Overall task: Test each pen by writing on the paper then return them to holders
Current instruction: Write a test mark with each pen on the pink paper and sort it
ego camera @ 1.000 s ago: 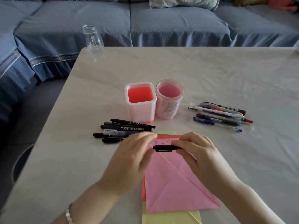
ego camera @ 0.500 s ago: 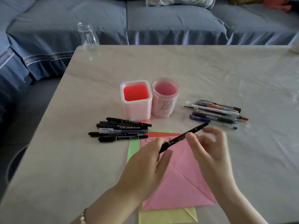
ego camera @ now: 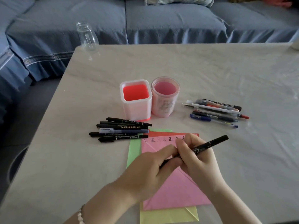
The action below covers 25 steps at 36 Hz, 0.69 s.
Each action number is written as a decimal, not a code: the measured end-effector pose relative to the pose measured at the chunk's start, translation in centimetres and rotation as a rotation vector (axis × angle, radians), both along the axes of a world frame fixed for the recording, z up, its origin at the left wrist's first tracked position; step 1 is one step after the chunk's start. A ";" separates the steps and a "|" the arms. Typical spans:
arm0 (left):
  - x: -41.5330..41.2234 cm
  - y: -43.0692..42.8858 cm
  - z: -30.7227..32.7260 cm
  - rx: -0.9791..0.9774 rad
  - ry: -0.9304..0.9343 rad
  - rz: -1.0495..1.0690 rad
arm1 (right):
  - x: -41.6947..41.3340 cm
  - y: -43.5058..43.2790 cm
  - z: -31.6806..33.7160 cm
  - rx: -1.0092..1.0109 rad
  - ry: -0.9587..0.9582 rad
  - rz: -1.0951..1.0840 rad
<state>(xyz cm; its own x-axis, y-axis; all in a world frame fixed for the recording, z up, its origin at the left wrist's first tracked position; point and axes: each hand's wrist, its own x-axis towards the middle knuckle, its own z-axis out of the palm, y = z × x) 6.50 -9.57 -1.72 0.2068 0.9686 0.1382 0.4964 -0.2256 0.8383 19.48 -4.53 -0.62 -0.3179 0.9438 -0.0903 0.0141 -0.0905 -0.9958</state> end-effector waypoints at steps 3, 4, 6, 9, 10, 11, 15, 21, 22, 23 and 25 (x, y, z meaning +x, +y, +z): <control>-1.2 -0.2 0.1 0.019 0.106 0.084 | 0.1 -0.1 0.5 0.009 0.054 -0.072; -1.7 -0.2 0.0 0.007 0.152 0.159 | 0.2 0.0 0.6 -0.019 0.074 -0.133; -3.1 -0.3 -1.0 -0.020 0.234 0.367 | 0.4 0.2 0.8 -0.055 0.049 -0.236; -5.9 -0.4 -3.8 0.093 0.441 0.588 | 0.9 0.5 0.4 -0.089 -0.025 -0.281; -6.7 -0.6 -4.8 0.146 0.514 0.609 | 1.0 0.4 0.2 -0.097 -0.043 -0.283; -7.4 -0.8 -5.7 0.181 0.583 0.624 | 1.0 0.3 0.0 -0.102 -0.060 -0.280; -8.3 -1.4 -7.5 0.212 0.741 0.706 | 0.8 0.1 -0.6 -0.103 -0.120 -0.267; -4.9 -2.2 -6.7 0.233 0.620 0.405 | 0.6 0.3 -1.1 -0.054 -0.131 -0.294; -4.4 -2.3 -6.7 0.208 0.613 0.316 | 0.5 0.4 -1.1 -0.047 -0.115 -0.296; -4.0 -2.5 -6.8 0.180 0.619 0.243 | 0.5 0.4 -1.2 -0.046 -0.091 -0.295; -3.6 -2.8 -7.1 0.113 0.661 0.153 | 0.5 0.6 -1.3 -0.048 -0.040 -0.280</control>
<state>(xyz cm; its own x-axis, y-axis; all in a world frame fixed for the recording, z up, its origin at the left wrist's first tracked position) 2.91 -12.34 -8.84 0.1448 0.9806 0.1322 0.9288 -0.1808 0.3235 20.01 -3.88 -1.95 -0.0409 0.9886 -0.1447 0.0215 -0.1439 -0.9894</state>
